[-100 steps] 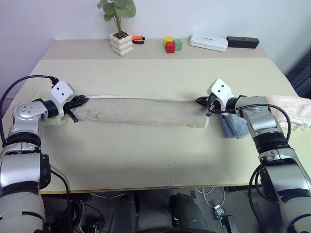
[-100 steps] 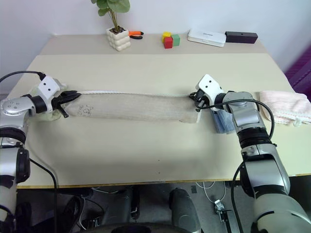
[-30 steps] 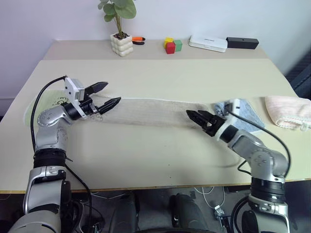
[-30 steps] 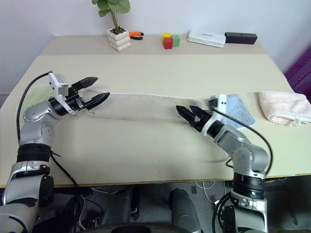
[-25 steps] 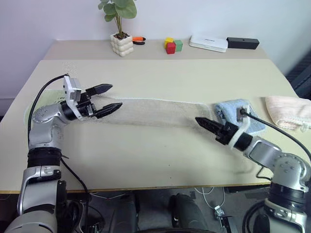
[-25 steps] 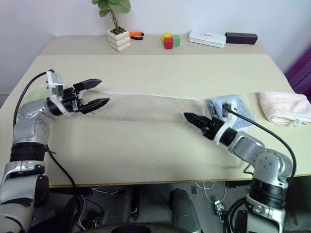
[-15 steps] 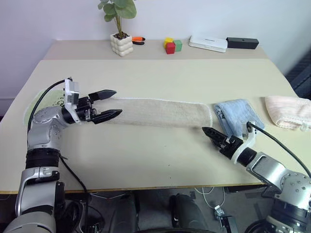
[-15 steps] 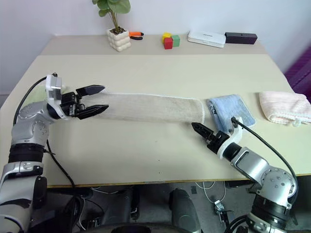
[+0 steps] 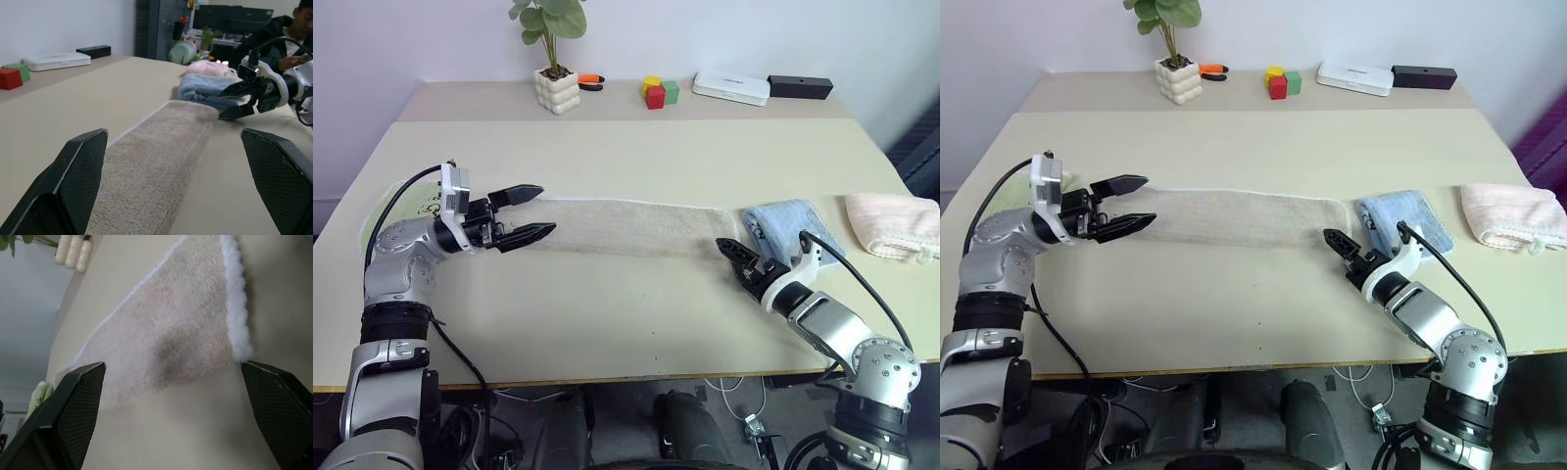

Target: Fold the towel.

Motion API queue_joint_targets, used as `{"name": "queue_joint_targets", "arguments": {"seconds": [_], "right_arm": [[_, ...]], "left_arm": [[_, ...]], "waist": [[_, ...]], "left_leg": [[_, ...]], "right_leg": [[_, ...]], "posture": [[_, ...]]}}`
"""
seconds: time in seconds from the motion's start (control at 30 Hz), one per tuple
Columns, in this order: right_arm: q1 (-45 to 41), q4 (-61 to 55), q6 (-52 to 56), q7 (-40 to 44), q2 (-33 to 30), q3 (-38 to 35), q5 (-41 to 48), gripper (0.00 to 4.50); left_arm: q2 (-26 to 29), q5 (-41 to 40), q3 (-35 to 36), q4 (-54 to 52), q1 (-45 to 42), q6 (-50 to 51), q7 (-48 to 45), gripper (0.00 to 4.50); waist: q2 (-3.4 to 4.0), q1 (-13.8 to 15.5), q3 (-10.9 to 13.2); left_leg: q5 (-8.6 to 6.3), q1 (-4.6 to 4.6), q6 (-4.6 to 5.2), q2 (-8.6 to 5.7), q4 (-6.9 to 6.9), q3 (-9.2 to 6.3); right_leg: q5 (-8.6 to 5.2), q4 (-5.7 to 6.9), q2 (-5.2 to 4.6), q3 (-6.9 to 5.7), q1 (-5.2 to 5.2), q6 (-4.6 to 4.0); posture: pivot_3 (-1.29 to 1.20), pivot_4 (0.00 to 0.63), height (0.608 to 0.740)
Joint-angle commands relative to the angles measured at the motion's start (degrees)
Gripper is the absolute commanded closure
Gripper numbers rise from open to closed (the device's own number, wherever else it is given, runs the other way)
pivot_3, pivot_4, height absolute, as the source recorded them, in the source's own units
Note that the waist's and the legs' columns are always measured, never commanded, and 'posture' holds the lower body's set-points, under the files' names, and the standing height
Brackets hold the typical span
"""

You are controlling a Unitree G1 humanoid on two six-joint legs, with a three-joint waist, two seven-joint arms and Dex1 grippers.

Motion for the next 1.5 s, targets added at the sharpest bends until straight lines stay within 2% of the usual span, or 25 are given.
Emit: {"name": "queue_joint_targets", "arguments": {"seconds": [0.03, 0.07, 0.3, 0.47, 0.57, 0.67, 0.83, 1.27, 1.5], "right_arm": [[-1.5, 3.1, -3.1, -1.3, 1.1, 1.1, -2.8, 0.53], [-1.9, 3.6, -3.7, -1.3, 1.2, 1.3, -3.5, 0.83], [-4.0, 4.9, -5.7, -0.3, 0.7, 2.3, -6.3, 4.42], [-5.1, 0.9, -5.2, 4.0, -4.2, 6.9, -12.6, 4.47], [-6.3, -4.6, -8.2, 12.7, -13.7, 16.8, -25.9, 4.47], [-10.4, -3.6, -9.4, 15.6, -15.9, 15.8, -27.5, 4.47], [-11.6, -4.1, -11.3, 26.2, -23.7, 21.7, -36.9, 4.47], [-13.9, 0.2, -12.7, 34.7, -25.9, 19.1, -45.5, 4.47], [-18.1, -3.4, -11.0, 34.2, -19.9, 23.7, -47.8, 4.47]], "left_arm": [[0.7, -1.0, 1.6, -3.1, 0.7, 0.1, 1.2, 0.00], [0.8, -1.2, 1.7, -3.7, 1.1, 0.4, 1.4, 0.00], [1.1, -1.2, 2.3, -5.4, 2.7, 0.8, 2.7, 0.00], [0.9, -0.8, 2.5, -4.9, 2.4, 0.2, 3.4, 0.00], [0.7, -0.5, 2.6, -4.1, 2.2, -0.4, 4.1, 0.00], [0.5, -0.5, 2.5, -3.5, 1.9, -0.9, 4.3, 0.00], [0.9, -0.1, 2.4, -2.7, 1.7, -1.6, 4.0, 0.00], [1.3, -0.1, 2.5, -3.2, 2.6, -2.2, 4.5, 0.00], [0.8, -1.0, 2.6, -3.8, 2.5, -1.2, 4.7, 0.00]], "waist": [[-0.01, 0.0, 0.0], [-0.01, 0.0, 0.0], [-0.11, 0.0, -0.1], [-0.11, 0.1, -0.1], [-0.05, 0.0, 0.0], [-0.05, 0.0, 0.0], [-0.05, 0.4, 0.0], [-0.06, 0.2, 0.0], [-0.05, 0.1, 0.0]], "left_leg": [[0.00, 0.00, 0.00, 0.00, 0.00, 0.00], [0.00, 0.00, 0.00, 0.00, 0.00, 0.00], [0.00, 0.00, 0.00, 0.01, 0.00, 0.00], [0.00, -0.01, 0.01, 0.01, 0.01, 0.02], [-0.01, -0.03, 0.02, 0.00, 0.01, 0.04], [-0.02, -0.03, 0.03, 0.00, 0.00, 0.02], [-0.05, -0.09, 0.09, 0.00, -0.01, 0.01], [-0.05, -0.09, 0.09, 0.00, 0.04, 0.04], [-0.05, -0.07, 0.09, 0.00, 0.03, 0.04]], "right_leg": [[0.00, 0.00, 0.00, 0.00, 0.00, 0.00], [0.00, 0.00, 0.00, 0.00, 0.00, 0.00], [0.00, 0.00, 0.00, 0.00, 0.00, 0.00], [0.00, -0.02, -0.02, 0.00, 0.01, -0.01], [0.00, -0.01, -0.02, 0.01, -0.03, -0.01], [0.00, -0.02, 0.00, 0.01, -0.05, -0.01], [-0.01, -0.12, 0.02, 0.00, -0.05, -0.01], [0.00, -0.10, 0.01, 0.02, -0.05, -0.01], [-0.01, -0.09, 0.03, 0.03, -0.06, -0.01]], "posture": [[0.00, 0.150, 0.735], [0.00, 0.150, 0.735], [0.00, 0.150, 0.735], [0.00, 0.150, 0.735], [0.00, 0.150, 0.735], [0.00, 0.150, 0.735], [0.00, 0.150, 0.735], [0.00, 0.150, 0.735], [0.00, 0.150, 0.735]]}}
